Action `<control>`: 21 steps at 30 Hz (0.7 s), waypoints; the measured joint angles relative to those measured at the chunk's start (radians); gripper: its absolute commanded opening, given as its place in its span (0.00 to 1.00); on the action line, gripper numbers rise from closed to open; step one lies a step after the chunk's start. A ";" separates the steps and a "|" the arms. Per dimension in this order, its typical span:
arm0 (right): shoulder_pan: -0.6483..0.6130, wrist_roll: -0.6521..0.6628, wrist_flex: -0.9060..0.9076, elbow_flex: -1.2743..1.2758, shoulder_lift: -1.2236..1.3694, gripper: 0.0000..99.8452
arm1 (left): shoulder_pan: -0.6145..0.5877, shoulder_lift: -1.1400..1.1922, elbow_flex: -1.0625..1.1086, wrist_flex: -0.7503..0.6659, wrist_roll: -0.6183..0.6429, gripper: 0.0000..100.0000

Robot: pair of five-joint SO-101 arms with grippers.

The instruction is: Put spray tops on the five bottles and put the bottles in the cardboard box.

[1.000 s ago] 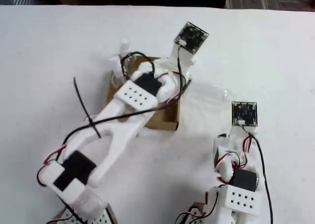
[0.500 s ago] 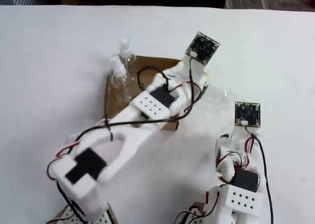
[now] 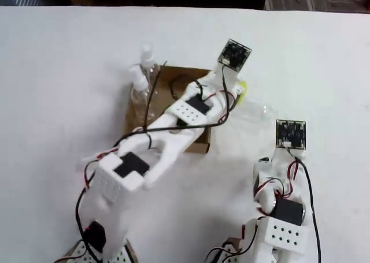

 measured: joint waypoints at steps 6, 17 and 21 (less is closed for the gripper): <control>-0.002 0.000 0.000 0.000 -0.005 0.02 | -0.046 0.068 -0.081 0.000 0.000 0.13; -0.014 0.000 0.000 0.011 -0.020 0.02 | -0.043 0.081 -0.091 0.064 0.000 0.13; -0.014 0.017 0.000 0.011 -0.021 0.02 | -0.041 0.106 -0.101 0.063 0.000 0.13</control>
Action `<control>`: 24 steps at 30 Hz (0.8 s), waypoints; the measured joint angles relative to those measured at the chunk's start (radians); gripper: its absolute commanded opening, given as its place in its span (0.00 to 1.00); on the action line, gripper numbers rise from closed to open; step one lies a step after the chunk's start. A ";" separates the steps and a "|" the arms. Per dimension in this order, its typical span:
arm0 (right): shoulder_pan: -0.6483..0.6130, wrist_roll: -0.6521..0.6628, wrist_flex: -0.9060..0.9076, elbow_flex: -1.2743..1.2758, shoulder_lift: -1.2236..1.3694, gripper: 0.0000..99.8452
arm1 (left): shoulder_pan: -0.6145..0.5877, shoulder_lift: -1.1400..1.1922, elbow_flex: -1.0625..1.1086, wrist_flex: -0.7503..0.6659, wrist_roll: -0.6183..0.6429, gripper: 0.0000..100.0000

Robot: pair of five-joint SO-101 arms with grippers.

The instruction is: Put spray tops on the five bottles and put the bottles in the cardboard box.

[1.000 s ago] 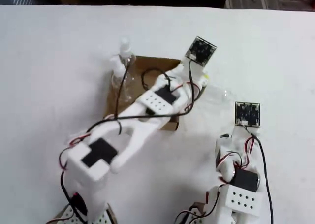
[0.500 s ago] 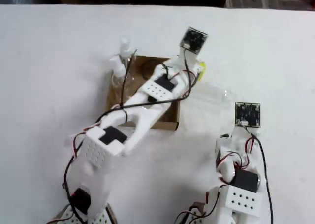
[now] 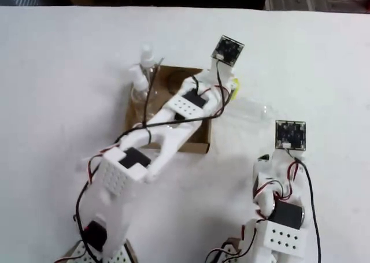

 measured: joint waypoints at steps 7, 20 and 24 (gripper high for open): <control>-0.002 0.021 0.002 0.002 0.014 0.02 | 0.003 0.064 -0.138 0.140 -0.002 0.13; -0.002 0.021 0.006 0.002 0.014 0.02 | 0.006 0.256 -0.477 0.365 0.021 0.13; -0.002 0.021 0.006 0.002 0.014 0.02 | 0.006 0.256 -0.494 0.397 0.101 0.13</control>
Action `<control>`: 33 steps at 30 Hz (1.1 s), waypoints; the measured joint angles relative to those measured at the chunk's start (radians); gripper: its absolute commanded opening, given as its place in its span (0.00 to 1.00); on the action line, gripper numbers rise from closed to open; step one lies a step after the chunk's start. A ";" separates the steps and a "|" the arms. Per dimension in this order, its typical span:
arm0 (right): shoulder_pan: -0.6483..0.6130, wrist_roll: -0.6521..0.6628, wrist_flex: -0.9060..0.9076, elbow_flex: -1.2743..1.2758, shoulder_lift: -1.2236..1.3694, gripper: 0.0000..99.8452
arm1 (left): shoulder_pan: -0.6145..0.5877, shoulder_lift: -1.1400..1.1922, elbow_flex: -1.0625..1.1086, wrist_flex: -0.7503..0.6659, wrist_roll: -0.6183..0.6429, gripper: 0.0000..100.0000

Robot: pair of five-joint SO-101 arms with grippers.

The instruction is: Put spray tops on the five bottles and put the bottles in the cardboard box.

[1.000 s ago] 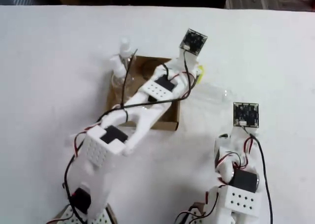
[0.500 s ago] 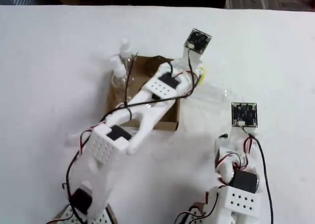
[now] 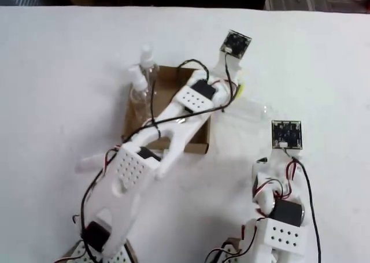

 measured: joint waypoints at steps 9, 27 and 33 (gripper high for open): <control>0.000 0.000 0.000 0.000 0.000 0.02 | 0.000 0.008 -0.064 0.110 0.117 0.13; 0.000 0.006 0.000 0.000 0.000 0.02 | -0.008 -0.008 -0.077 0.222 0.118 0.13; 0.000 0.006 0.000 0.000 0.000 0.02 | -0.009 -0.041 -0.081 0.341 0.126 0.13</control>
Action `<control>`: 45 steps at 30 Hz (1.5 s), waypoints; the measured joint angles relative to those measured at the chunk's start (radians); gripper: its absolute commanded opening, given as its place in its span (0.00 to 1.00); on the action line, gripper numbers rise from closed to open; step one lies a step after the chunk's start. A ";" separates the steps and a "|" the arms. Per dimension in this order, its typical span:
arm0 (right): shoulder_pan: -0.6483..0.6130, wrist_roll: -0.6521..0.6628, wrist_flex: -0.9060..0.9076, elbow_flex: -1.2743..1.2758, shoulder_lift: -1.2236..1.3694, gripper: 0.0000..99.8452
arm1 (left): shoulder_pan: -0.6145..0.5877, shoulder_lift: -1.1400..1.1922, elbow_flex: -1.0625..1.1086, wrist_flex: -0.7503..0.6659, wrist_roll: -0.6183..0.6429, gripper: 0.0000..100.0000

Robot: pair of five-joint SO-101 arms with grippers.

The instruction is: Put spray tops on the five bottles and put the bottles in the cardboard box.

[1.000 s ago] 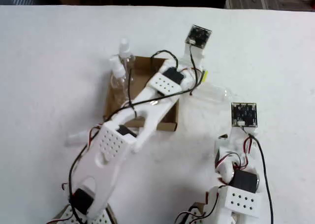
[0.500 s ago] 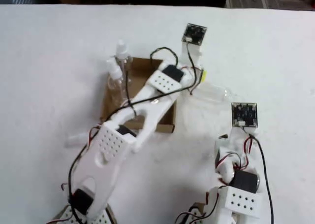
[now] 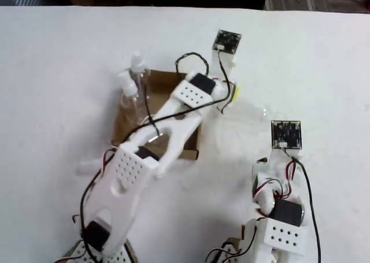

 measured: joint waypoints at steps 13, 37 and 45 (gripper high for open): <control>0.000 0.000 0.000 0.000 0.000 0.02 | 0.021 -0.052 0.005 0.189 0.002 0.13; 0.000 0.000 0.000 0.000 0.000 0.02 | 0.110 -0.264 0.006 0.463 0.026 0.07; 0.000 0.000 0.000 0.000 0.000 0.02 | 0.109 -0.298 0.018 0.494 0.025 0.07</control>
